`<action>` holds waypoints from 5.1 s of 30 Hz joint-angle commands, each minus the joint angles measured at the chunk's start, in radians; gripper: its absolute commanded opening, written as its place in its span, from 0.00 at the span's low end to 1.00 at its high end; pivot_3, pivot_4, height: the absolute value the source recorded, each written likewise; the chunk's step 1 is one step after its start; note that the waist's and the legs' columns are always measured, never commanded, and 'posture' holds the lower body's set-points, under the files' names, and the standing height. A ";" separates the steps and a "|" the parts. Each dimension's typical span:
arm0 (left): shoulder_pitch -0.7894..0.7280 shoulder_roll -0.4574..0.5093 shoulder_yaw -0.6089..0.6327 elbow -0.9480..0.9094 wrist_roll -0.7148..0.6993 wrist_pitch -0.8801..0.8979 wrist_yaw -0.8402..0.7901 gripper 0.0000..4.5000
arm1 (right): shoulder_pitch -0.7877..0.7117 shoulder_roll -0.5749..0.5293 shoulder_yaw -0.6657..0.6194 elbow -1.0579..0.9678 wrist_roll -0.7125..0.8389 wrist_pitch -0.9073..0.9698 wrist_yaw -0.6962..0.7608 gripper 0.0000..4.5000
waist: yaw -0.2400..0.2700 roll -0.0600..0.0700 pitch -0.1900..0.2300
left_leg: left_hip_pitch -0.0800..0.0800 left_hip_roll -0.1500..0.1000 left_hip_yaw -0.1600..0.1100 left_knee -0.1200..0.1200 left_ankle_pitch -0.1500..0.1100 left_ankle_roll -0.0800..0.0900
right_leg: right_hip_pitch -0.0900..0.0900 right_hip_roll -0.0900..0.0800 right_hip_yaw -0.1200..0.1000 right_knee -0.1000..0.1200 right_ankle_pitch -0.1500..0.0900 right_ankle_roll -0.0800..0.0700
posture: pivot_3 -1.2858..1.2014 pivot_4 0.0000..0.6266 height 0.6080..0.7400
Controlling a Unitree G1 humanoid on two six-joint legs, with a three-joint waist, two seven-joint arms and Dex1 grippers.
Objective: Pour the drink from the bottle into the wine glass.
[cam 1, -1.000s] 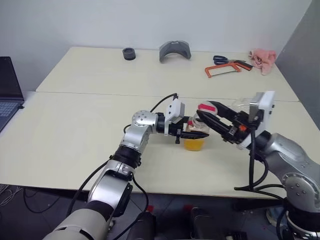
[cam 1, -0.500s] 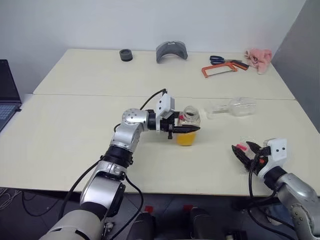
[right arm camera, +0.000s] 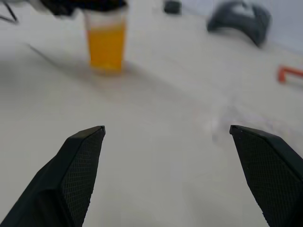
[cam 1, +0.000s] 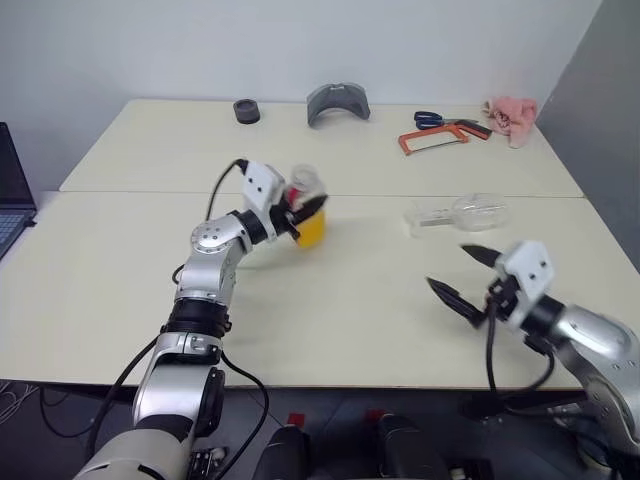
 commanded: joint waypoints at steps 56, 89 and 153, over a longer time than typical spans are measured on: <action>0.520 0.094 0.012 -0.321 -0.026 -0.002 0.067 1.00 | 0.045 0.326 0.042 -0.034 -0.015 0.339 -0.184 1.00 | 0.006 0.001 -0.002 | 0.000 0.000 -0.002 -0.001 0.000 0.000 | 0.000 -0.005 -0.001 0.001 0.000 0.000 | 0.52 0.24 1.00; 0.270 0.111 -0.197 -0.276 -0.034 -0.116 -0.437 1.00 | -0.586 0.623 -0.677 0.946 0.417 0.062 -0.712 1.00 | -0.006 0.003 -0.002 | 0.002 0.001 0.008 -0.003 0.000 0.000 | -0.001 -0.002 0.002 0.004 0.000 -0.001 | 0.52 0.24 1.00; 0.232 0.107 -0.224 -0.267 0.005 -0.138 -0.445 1.00 | -0.974 0.440 -0.709 1.795 0.394 -0.341 -0.516 0.63 | -0.029 0.003 -0.001 | 0.002 0.001 0.012 -0.004 0.001 0.001 | -0.001 -0.002 0.004 0.003 0.000 -0.001 | 0.52 0.24 1.00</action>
